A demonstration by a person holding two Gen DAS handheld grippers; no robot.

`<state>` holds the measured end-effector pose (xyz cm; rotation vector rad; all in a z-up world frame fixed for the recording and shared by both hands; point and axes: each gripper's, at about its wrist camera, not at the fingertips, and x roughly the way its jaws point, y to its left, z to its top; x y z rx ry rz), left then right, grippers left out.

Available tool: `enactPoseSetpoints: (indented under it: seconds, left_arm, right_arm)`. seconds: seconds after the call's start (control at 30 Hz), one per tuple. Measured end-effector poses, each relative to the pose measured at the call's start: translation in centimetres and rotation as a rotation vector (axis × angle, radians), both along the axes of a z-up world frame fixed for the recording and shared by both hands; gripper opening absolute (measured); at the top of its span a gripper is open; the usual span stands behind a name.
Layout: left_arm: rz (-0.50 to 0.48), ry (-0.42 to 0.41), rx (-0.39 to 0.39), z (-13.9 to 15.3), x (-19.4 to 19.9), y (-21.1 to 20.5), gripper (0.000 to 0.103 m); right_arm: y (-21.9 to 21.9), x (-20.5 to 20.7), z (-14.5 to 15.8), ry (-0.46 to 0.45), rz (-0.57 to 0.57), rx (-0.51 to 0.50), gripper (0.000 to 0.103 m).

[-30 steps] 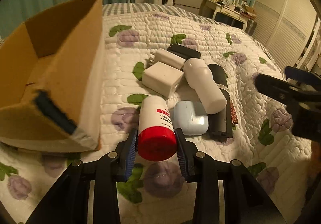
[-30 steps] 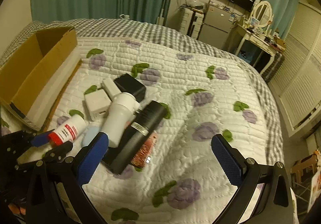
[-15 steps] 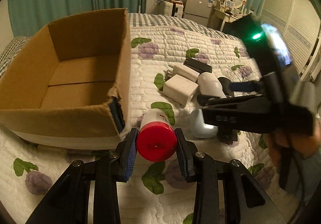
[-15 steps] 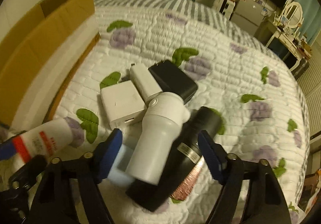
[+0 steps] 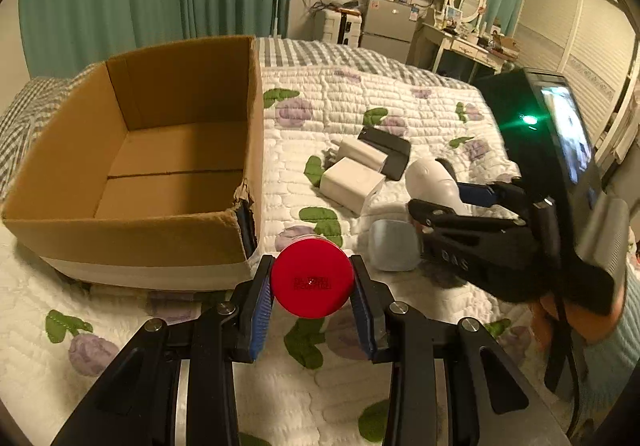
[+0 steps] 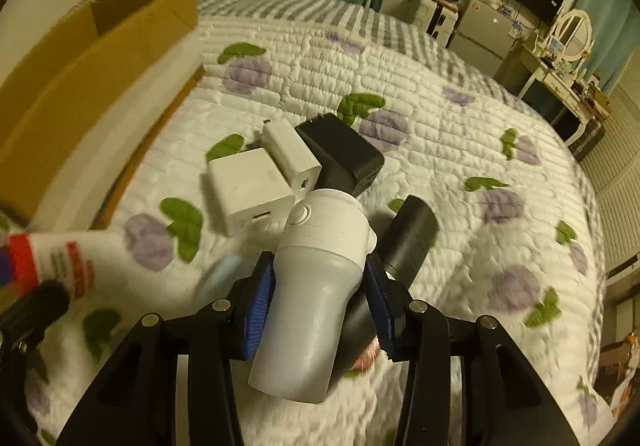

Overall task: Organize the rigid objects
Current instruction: 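Carry the bottle and tumbler into the box and open both tools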

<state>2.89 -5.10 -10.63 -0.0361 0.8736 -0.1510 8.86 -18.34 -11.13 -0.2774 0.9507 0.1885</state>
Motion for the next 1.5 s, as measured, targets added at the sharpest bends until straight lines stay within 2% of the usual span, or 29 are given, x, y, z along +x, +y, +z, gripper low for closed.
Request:
enactPoseSetpoints:
  seconds: [0.3,0.53,0.7,0.87,0.97,1.07,1.33,1.5]
  left_arm:
    - [-0.037,-0.077,-0.020,3.6,-2.9,-0.5,0.036]
    - [-0.067,-0.189,-0.054,8.6,-4.2,-0.3,0.036]
    - [-0.048,-0.271,-0.063,12.7,-3.4,2.3,0.036]
    - [-0.023,-0.308,-0.022,14.8,-0.7,5.5,0.036]
    - [-0.008,-0.305,0.033,14.5,1.6,7.7,0.036]
    - [-0.007,-0.262,0.070,12.8,4.6,10.0,0.036]
    - [-0.019,-0.131,0.079,6.2,10.7,14.1,0.036]
    - [-0.014,-0.109,0.056,4.6,12.0,15.3,0.037]
  right_arm:
    - [-1.1,-4.5,6.4,-0.089,-0.016,0.045,0.044]
    - [-1.6,-6.8,12.6,-0.186,-0.027,0.062,0.044]
    - [0.0,-6.8,16.6,-0.241,0.003,0.091,0.044]
    - [3.3,-5.4,18.8,-0.260,0.058,0.131,0.044]
    - [5.5,-4.4,19.0,-0.256,0.090,0.154,0.044]
    - [8.0,-2.9,18.5,-0.238,0.125,0.173,0.044]
    - [13.4,2.8,13.5,-0.108,0.175,0.215,0.044]
    - [15.4,5.6,10.5,-0.050,0.180,0.225,0.044]
